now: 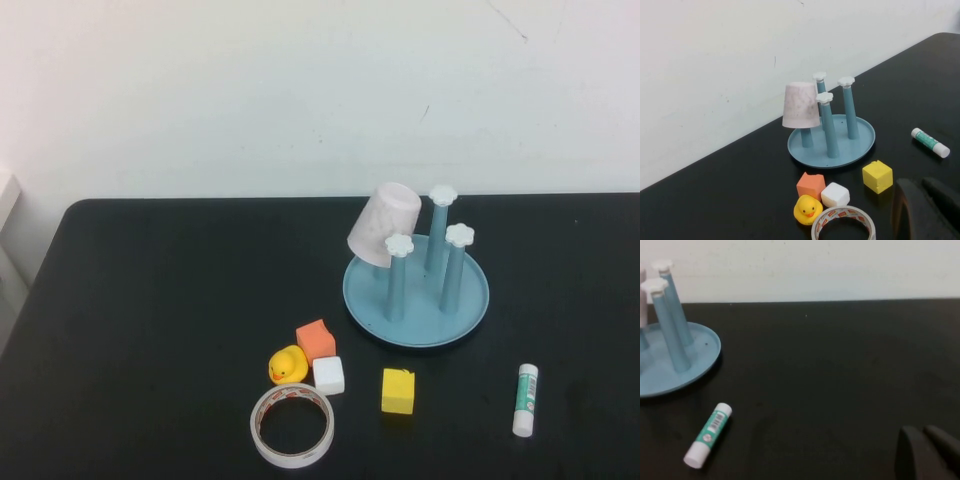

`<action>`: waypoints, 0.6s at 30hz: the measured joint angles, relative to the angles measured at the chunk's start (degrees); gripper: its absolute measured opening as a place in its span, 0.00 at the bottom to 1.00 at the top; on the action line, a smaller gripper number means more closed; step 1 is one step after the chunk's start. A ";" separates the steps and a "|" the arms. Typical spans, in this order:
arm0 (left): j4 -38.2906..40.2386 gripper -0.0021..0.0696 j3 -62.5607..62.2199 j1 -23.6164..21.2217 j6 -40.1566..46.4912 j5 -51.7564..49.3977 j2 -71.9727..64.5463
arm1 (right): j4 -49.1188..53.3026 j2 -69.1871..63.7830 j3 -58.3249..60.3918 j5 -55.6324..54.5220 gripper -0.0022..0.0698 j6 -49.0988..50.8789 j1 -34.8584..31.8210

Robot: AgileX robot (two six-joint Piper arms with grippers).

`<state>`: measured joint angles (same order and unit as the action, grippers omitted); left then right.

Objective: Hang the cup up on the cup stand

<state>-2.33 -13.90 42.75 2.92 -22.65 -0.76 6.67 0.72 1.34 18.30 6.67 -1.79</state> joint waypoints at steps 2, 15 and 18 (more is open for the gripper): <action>0.00 0.03 0.00 0.00 0.00 0.00 0.00 | 0.00 0.00 0.00 0.40 0.03 1.95 0.00; 0.00 0.03 0.00 0.00 0.00 0.00 0.00 | 0.07 0.00 -0.09 0.74 0.03 4.25 0.00; 0.00 0.03 0.00 0.00 -0.20 0.00 0.00 | 0.07 0.00 -0.09 0.84 0.03 4.25 0.00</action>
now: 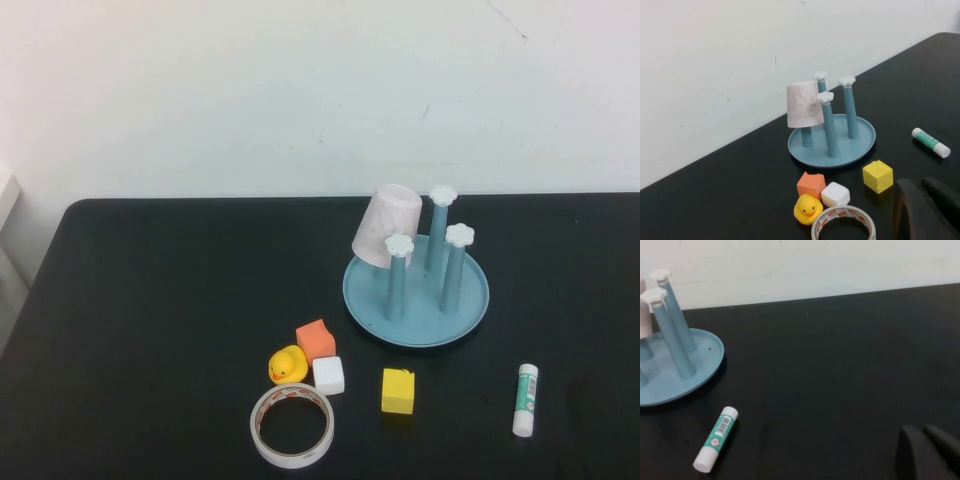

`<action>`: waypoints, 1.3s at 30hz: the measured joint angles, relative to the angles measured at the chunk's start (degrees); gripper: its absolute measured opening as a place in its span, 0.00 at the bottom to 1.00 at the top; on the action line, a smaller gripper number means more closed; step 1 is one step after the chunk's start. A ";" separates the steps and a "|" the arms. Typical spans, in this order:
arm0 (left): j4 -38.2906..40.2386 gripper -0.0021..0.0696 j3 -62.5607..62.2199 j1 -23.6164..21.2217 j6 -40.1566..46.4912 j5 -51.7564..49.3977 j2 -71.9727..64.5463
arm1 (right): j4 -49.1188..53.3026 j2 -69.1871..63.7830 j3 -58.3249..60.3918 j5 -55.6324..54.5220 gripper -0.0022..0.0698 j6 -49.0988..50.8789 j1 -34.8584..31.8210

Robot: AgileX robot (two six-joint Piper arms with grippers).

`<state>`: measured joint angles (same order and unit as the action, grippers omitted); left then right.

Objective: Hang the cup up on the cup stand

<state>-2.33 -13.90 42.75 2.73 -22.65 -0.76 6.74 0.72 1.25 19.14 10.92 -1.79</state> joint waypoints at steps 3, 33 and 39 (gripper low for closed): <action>0.00 0.03 0.00 0.00 0.11 0.00 0.00 | 0.00 0.00 0.00 0.00 0.03 0.00 0.00; 0.38 0.03 14.84 -43.97 0.09 6.31 0.03 | 0.14 0.00 -0.13 0.33 0.03 0.12 0.00; 2.33 0.03 14.94 -46.21 -0.02 6.17 1.24 | 0.14 0.00 -0.13 0.33 0.03 0.12 0.00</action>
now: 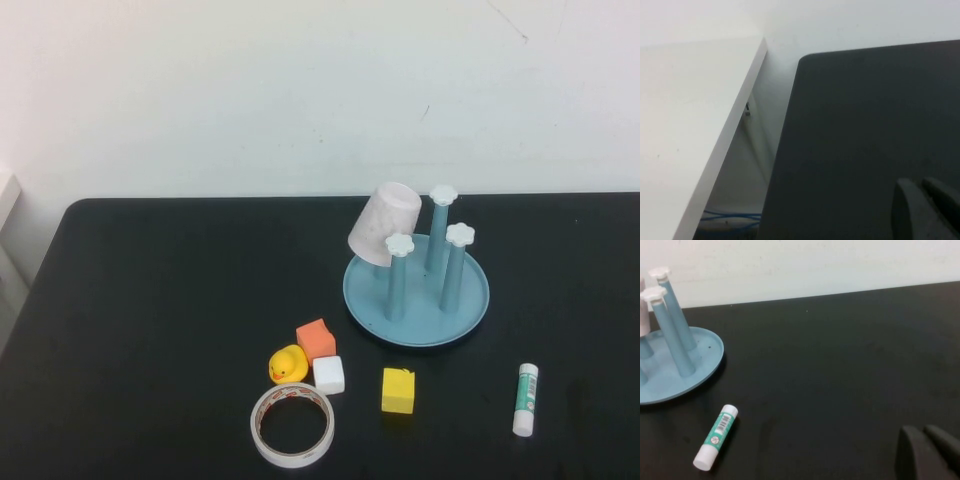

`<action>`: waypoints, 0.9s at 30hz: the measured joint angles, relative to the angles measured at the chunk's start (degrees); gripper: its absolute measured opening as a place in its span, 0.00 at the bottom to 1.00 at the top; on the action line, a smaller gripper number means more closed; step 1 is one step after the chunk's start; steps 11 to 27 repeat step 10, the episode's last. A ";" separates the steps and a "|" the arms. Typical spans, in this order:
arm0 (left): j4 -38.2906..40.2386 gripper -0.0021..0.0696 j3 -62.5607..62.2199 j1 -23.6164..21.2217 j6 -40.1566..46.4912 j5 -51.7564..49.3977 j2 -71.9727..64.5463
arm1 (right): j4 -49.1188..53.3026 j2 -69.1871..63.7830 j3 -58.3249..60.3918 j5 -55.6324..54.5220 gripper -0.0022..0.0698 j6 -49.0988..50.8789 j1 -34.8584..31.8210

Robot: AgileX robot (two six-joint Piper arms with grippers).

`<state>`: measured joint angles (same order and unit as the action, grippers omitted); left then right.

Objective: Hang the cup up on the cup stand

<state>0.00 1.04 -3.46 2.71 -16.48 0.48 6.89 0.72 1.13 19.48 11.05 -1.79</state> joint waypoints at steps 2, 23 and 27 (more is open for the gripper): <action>0.00 0.03 0.00 -0.31 0.00 -0.45 0.10 | 0.00 0.00 0.00 0.00 0.03 0.00 0.00; 0.41 0.03 0.00 -0.31 2.51 -1.10 0.23 | 0.00 0.00 0.00 0.00 0.03 0.00 0.00; 0.41 0.03 0.00 -0.31 2.51 -1.10 0.23 | 0.00 0.00 0.00 0.00 0.03 0.00 0.00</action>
